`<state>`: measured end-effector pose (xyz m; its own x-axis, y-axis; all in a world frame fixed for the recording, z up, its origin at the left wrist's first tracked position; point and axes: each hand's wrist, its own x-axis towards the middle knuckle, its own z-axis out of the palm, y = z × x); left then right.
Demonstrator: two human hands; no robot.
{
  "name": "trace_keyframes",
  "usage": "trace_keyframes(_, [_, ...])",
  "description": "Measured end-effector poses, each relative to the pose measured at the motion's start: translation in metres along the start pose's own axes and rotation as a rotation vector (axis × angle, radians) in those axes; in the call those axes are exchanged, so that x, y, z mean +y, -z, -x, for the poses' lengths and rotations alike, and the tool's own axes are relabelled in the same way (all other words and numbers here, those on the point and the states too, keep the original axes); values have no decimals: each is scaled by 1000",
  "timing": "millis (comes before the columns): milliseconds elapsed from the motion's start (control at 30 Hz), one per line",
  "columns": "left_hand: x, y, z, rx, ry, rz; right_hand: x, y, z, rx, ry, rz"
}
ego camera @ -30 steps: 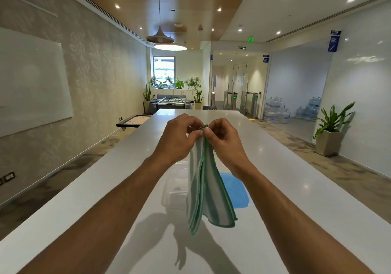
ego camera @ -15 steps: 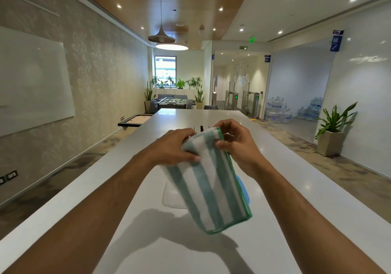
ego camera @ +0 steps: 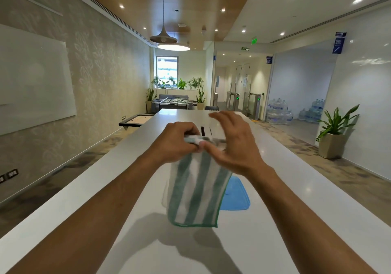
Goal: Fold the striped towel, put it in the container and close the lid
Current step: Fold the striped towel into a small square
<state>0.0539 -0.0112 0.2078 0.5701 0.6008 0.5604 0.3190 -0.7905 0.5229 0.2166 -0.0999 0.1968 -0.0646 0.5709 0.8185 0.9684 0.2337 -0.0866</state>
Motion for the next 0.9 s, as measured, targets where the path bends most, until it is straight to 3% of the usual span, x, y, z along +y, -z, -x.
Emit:
trace_keyframes(67, [5,-5,-2,1,-37,-6,-13,-4,-4,-56,80,48])
trace_keyframes(200, [11,-6,1,105,-59,64,-8,-14,-10,-205,-81,-38])
trace_keyframes(367, [6,-15,6,154,-25,237,-3,-17,-8,-182,-17,-38])
trace_keyframes(467, [-7,-21,16,9,110,442,1,-11,-11,-84,-25,-52])
trace_keyframes(600, [-46,-38,39,-242,279,451,20,-2,-12,23,-143,-108])
trace_keyframes(733, [-77,-37,53,-104,342,556,49,2,-1,49,-455,-277])
trace_keyframes(900, [-78,-39,46,230,523,981,65,-10,27,-15,-762,-586])
